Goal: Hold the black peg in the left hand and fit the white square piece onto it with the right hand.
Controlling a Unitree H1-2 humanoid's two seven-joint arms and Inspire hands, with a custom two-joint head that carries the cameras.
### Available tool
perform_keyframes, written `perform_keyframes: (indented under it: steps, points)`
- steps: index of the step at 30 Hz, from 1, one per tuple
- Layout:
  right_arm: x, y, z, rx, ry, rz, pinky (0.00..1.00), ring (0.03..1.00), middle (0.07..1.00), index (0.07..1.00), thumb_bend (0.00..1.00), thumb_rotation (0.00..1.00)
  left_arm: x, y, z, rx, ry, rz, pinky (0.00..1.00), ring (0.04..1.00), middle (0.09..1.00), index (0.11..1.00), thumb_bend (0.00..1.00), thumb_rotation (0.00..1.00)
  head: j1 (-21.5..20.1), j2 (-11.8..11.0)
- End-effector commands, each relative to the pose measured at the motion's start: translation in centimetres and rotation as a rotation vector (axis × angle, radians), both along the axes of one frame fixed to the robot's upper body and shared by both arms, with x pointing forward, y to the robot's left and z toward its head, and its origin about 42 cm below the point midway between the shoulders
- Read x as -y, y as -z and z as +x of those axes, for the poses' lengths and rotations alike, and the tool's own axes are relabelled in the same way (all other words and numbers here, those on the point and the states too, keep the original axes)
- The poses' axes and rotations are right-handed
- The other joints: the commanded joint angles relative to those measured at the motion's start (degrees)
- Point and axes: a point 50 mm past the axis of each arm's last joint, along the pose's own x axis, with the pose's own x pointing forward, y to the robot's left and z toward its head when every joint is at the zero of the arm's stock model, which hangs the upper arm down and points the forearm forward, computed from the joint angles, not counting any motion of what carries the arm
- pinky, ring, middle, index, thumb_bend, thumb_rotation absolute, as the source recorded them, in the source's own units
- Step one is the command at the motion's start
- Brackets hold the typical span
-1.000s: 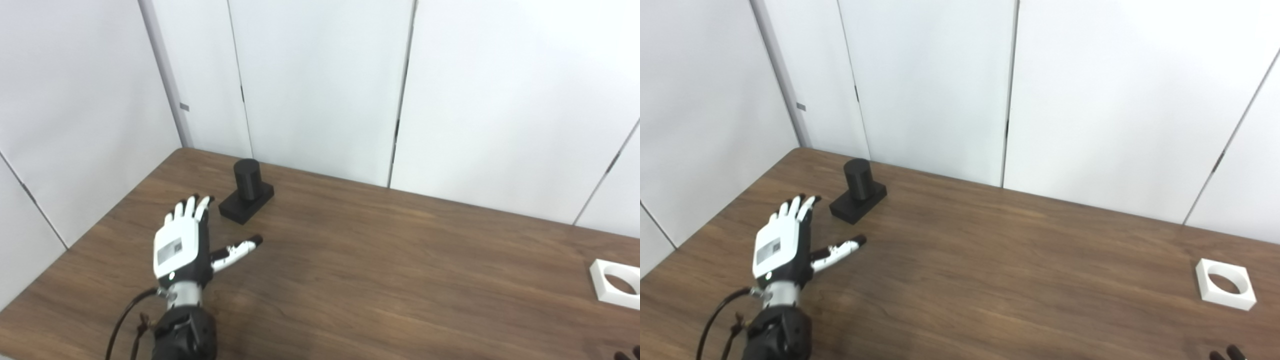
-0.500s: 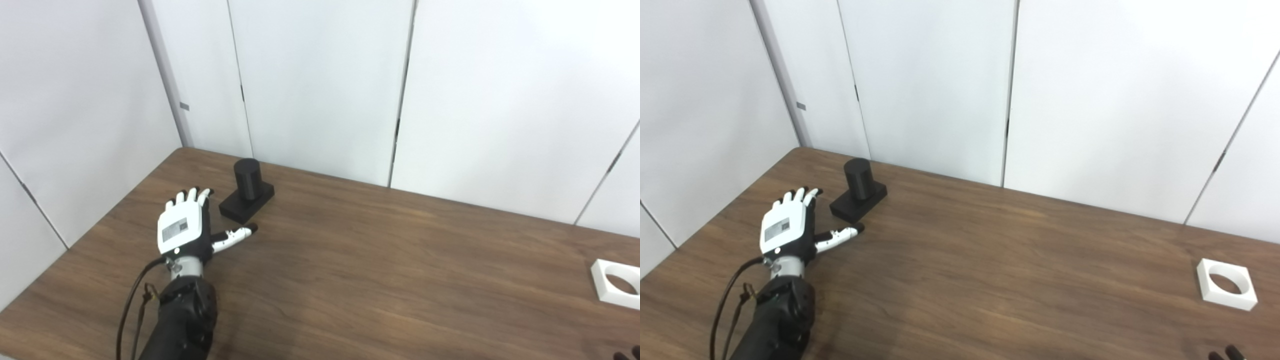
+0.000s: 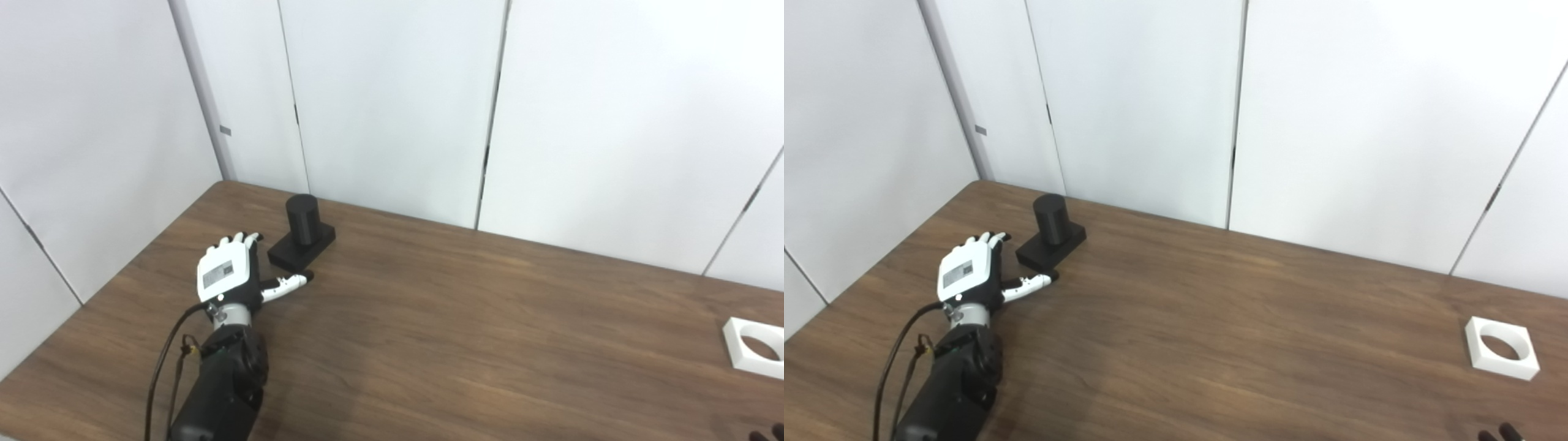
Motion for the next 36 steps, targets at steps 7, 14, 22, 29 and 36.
perform_keyframes:
  steps: [7,14,22,29,36]
  points:
    - [-0.3,0.3,-0.4,-0.005,0.012,0.014,1.00,0.947,0.911,0.948,0.71,1.00,-0.3,-2.3,2.6,0.075,0.001,-0.007,0.96,0.954,0.924,0.835,0.92,0.68,-0.4,0.0]
    - [-0.4,0.2,-0.5,-0.011,0.017,0.004,1.00,0.940,0.908,0.943,0.72,1.00,-0.4,-2.0,3.5,0.074,-0.007,-0.016,0.94,0.943,0.912,0.824,0.92,0.67,-0.5,0.1]
    - [-0.5,0.1,-0.5,-0.007,0.008,-0.006,1.00,0.950,0.920,0.954,0.72,1.00,-0.4,-1.6,4.5,0.082,-0.019,-0.050,0.93,0.938,0.898,0.810,0.92,0.63,-0.9,0.2]
    - [-0.6,0.1,-0.7,-0.009,0.014,-0.004,1.00,0.949,0.913,0.950,0.72,1.00,-0.5,-1.1,5.6,0.071,-0.038,-0.033,0.93,0.930,0.892,0.795,0.91,0.63,-1.2,0.3]
    - [-0.6,0.1,-0.6,-0.006,0.010,-0.002,1.00,0.953,0.917,0.955,0.71,1.00,-0.3,-0.8,6.2,0.093,-0.046,-0.049,0.92,0.918,0.875,0.763,0.90,0.58,-1.2,0.3]
